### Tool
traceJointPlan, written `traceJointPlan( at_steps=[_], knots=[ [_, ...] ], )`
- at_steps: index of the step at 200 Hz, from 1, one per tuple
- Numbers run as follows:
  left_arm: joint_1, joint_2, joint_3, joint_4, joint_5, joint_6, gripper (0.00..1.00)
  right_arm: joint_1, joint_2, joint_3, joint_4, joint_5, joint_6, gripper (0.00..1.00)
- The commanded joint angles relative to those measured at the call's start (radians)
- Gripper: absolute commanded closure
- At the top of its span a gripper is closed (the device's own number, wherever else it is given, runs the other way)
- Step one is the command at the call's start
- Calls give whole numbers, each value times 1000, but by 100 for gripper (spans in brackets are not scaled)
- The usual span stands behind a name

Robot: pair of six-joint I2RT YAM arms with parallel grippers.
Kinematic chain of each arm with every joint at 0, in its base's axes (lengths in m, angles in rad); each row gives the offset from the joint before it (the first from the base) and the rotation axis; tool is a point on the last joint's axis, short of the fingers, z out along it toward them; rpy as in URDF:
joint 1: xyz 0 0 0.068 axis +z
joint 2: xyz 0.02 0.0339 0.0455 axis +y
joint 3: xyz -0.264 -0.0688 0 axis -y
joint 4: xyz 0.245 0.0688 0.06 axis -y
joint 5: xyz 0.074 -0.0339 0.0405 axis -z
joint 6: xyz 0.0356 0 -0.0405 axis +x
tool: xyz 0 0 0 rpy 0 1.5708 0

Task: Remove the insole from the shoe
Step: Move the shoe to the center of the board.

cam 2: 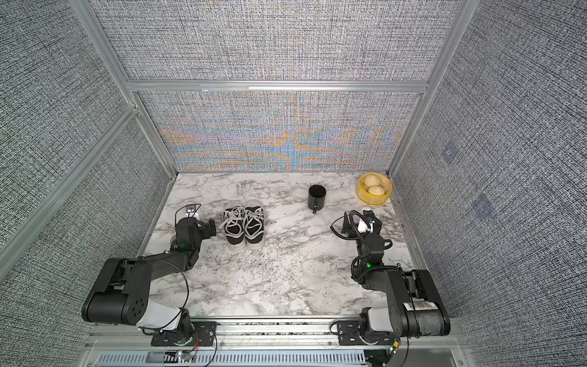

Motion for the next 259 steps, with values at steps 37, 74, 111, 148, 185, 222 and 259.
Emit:
traceJointPlan(
  at_steps=[37, 74, 111, 148, 185, 222, 259],
  knots=[
    [1, -4, 2, 15, 8, 4, 1, -1, -14, -11, 35, -13, -13, 2],
    [2, -4, 2, 15, 8, 4, 0, 0, -15, -11, 35, -12, -13, 2],
    [2, -3, 4, 13, 8, 2, 0, 0, -12, -10, 35, -10, -7, 2],
    [1, -10, -4, 21, 10, 4, 0, 0, -40, -33, 73, 15, -1, 2],
    [1, -147, 99, -272, 26, -14, 0, 7, -325, -11, -240, 8, 36, 2],
    [1, -309, 140, -490, 82, -102, 1, 2, -504, 130, -756, 65, 351, 2],
    [1, -414, 214, -739, 179, -243, 0, 18, -457, 294, -1120, -172, 466, 6]
  ],
)
